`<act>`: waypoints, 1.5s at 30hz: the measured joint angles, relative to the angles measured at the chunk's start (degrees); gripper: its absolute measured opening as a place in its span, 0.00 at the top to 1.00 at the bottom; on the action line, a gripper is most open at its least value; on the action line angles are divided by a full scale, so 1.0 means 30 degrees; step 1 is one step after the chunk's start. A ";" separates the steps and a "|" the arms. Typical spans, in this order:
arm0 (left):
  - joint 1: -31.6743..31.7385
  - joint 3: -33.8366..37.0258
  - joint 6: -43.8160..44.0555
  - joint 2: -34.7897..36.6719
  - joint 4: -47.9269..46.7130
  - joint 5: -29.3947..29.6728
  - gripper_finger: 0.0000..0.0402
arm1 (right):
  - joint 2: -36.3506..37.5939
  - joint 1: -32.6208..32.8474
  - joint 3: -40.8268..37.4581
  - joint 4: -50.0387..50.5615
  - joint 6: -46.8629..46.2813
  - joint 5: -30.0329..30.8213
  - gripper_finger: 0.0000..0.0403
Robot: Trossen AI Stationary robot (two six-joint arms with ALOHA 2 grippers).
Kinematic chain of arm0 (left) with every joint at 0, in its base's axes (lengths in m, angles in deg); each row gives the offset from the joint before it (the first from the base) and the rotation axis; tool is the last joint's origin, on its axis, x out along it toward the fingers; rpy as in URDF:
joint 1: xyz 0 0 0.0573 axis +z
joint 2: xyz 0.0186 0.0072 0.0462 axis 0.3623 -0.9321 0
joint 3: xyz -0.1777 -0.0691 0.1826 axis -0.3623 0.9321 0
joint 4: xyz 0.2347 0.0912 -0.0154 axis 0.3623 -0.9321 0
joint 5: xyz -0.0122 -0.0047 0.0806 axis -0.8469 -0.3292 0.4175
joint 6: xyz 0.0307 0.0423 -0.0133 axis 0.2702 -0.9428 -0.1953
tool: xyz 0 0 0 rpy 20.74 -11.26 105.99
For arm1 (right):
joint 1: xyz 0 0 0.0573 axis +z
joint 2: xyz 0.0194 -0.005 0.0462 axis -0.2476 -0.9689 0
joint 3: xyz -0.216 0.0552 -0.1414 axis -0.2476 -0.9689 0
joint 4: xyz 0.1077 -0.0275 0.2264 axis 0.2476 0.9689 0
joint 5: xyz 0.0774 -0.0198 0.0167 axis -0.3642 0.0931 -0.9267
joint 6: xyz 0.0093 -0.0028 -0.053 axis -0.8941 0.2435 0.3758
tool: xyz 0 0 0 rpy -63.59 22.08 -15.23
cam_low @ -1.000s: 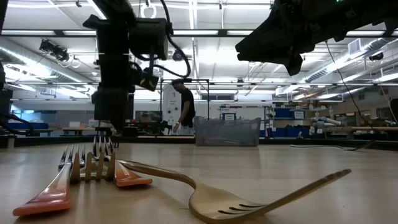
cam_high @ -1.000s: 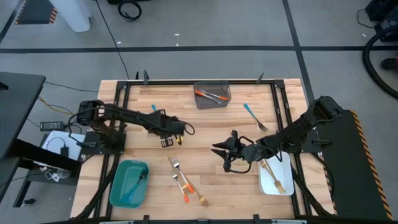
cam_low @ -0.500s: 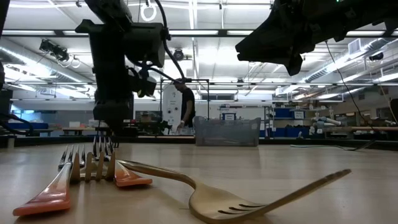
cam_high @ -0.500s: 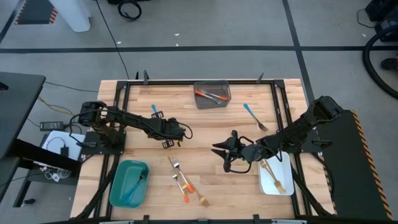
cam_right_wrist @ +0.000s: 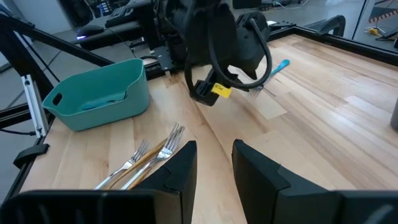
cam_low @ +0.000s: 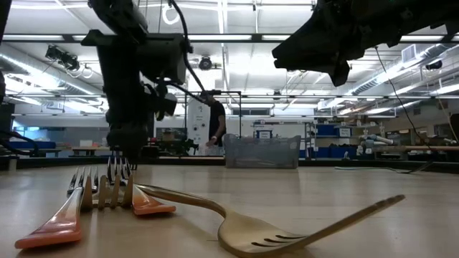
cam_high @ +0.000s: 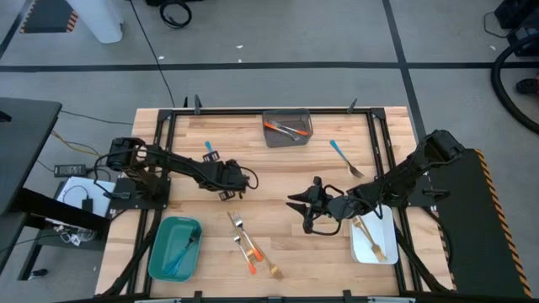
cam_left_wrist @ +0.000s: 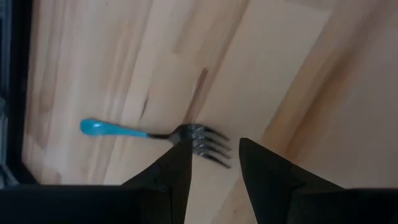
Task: Sort silverware by color (type)
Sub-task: Put the blue fork into the green bin
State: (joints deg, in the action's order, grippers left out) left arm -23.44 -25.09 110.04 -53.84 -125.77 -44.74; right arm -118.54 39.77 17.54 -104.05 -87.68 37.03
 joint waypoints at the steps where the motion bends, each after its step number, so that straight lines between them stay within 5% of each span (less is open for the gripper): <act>1: -0.0003 0.0171 0.0126 0.0000 0.0020 0.0148 0.65 | 0.0000 0.0000 0.0000 -0.0014 0.0035 0.0000 0.73; 20: 0.0153 0.1738 -0.0288 0.0000 0.2146 0.1048 0.65 | 0.0000 0.0000 0.0000 -0.0149 0.0050 0.0003 0.73; 33: 0.0270 0.1738 -0.0583 0.0000 0.1124 0.1282 0.96 | 0.0000 0.0103 0.0000 -0.0145 0.0017 0.0000 0.73; 45: -0.0782 0.0538 0.0270 0.0742 -0.1647 -0.0059 0.97 | 0.0000 0.0160 0.0000 -0.0145 -0.0001 0.0000 0.73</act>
State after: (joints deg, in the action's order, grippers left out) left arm -25.79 -23.48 110.85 -51.61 -130.71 -44.92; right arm -118.54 40.25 17.54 -104.49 -87.68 37.03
